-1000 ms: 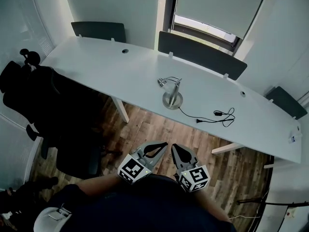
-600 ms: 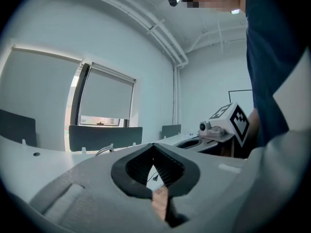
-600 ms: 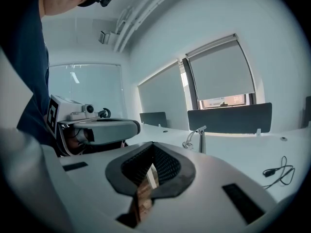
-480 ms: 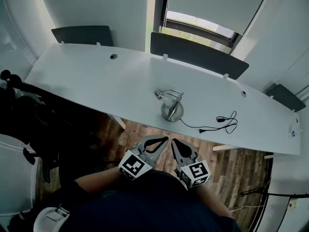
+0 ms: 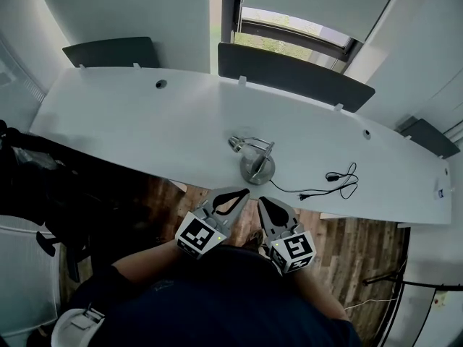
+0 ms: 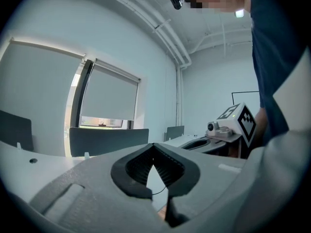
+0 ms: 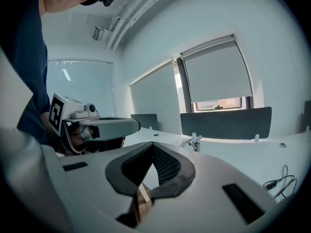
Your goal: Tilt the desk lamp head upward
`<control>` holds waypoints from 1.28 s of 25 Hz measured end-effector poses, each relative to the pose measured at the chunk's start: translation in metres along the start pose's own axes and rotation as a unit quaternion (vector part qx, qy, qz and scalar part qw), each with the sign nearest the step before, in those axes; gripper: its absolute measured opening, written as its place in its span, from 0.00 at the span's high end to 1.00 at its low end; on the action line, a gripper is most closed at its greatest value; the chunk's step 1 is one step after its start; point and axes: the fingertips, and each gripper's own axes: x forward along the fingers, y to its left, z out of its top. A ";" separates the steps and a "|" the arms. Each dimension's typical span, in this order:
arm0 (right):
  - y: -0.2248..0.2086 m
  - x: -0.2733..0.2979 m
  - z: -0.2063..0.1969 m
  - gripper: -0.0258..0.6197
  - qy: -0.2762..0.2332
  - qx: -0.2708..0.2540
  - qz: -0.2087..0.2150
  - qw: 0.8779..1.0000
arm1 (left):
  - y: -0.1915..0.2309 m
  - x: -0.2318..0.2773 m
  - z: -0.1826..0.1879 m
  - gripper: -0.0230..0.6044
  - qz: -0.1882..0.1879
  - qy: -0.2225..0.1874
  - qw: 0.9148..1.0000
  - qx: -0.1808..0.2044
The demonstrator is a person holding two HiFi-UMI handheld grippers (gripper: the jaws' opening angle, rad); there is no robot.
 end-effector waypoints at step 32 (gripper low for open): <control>-0.128 0.068 -0.034 0.94 0.067 -0.035 0.025 0.997 | 0.111 0.107 -0.087 0.95 0.099 0.162 0.978 0.091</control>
